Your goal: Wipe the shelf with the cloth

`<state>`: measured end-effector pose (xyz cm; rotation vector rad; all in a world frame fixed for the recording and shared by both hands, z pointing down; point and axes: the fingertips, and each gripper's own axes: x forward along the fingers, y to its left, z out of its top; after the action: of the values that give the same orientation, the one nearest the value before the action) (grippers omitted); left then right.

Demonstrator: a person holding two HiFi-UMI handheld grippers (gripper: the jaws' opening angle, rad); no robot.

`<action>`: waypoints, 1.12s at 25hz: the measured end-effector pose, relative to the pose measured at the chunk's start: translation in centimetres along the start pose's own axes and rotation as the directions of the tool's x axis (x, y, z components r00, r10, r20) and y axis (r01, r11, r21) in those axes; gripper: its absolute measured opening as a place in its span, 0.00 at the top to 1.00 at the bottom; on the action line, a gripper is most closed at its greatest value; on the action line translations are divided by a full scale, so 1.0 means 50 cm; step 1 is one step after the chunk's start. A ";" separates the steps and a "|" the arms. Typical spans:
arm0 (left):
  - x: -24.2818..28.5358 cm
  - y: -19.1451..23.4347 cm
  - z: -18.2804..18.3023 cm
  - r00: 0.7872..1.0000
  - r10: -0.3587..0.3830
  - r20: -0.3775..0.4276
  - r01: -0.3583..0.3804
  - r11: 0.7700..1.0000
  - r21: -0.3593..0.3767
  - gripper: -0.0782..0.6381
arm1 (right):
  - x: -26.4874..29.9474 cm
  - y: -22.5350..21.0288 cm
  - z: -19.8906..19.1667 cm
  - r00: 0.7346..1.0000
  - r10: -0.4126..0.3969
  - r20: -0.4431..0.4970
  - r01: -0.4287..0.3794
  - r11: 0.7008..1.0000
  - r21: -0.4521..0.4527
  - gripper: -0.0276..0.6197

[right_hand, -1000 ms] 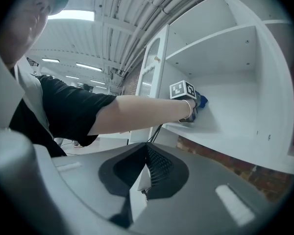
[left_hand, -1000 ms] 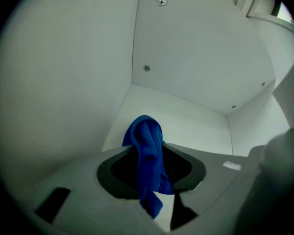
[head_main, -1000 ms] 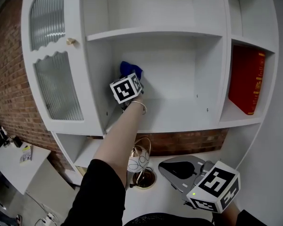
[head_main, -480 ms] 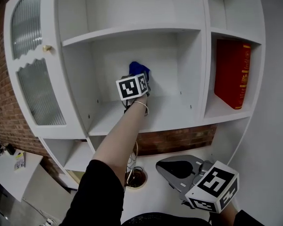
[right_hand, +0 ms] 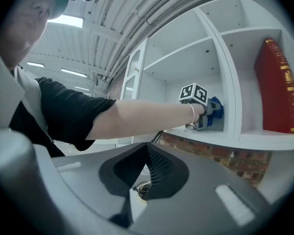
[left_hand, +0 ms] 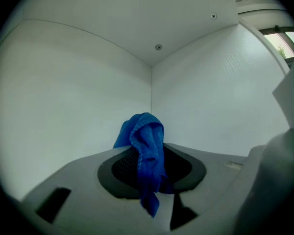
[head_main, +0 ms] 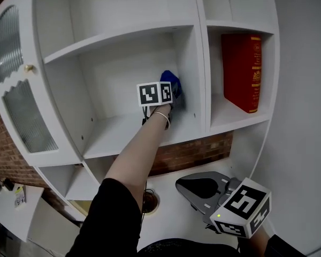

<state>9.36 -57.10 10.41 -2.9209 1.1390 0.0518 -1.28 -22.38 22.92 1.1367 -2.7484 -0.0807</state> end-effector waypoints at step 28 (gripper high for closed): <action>-0.306 0.369 0.035 0.891 0.454 -0.032 -0.454 0.891 0.005 0.72 | 0.107 0.110 0.022 0.969 0.245 -0.024 -0.246 0.966 -0.081 0.95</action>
<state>-14.44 -60.28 9.27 -2.5931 1.8014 0.0076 -9.02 -22.26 23.18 0.7657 -2.8193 -0.1547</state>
